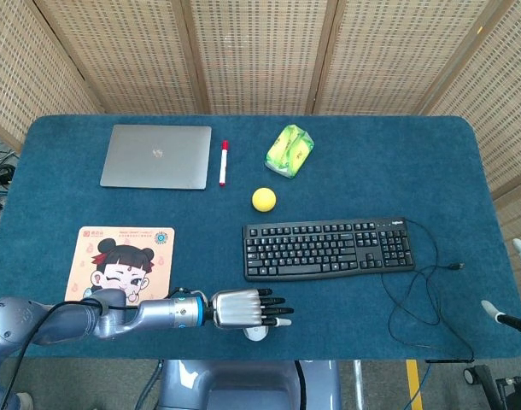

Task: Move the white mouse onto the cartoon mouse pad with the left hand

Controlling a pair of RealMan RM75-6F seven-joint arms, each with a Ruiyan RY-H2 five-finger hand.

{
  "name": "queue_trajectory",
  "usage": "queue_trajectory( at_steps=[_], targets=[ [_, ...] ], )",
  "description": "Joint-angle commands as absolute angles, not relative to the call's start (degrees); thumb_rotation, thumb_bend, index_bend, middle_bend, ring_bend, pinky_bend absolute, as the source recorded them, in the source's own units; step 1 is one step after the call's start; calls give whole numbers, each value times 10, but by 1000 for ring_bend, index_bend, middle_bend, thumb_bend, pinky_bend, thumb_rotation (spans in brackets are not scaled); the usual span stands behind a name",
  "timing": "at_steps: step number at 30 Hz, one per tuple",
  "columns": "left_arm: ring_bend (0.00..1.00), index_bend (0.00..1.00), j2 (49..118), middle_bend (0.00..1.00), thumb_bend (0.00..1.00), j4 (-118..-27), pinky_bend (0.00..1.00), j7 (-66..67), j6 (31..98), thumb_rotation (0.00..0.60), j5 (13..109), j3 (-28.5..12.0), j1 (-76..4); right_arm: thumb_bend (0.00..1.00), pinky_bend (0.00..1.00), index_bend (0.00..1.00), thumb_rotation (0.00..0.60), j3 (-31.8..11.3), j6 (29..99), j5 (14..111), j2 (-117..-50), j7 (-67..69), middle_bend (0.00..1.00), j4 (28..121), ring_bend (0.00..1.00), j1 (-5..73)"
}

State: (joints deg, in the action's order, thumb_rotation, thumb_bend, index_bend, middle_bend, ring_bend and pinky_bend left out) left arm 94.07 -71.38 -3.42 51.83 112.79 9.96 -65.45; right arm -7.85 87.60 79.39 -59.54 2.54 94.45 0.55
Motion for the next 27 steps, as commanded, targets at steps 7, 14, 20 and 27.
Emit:
queue_trajectory(
  at_steps=[7,14,20,27],
  targets=[
    [209,228,963,147,6,-707,290,-45,483,600,1106,93,-675,53,0,43,600,-80,873,787,-595,29,0,939,0,5],
    [341,380,975,297,17,-695,363,-52,473,600,1109,100,-688,53,0,43,600,-83,872,780,-596,29,0,936,0,5],
    [454,555,977,431,42,-677,414,-59,483,600,1122,114,-694,53,0,43,600,-85,871,774,-598,30,0,933,0,5],
    [475,613,978,477,42,-641,414,-70,550,600,1149,131,-684,53,0,43,600,-87,869,767,-601,22,0,930,0,6]
  ],
)
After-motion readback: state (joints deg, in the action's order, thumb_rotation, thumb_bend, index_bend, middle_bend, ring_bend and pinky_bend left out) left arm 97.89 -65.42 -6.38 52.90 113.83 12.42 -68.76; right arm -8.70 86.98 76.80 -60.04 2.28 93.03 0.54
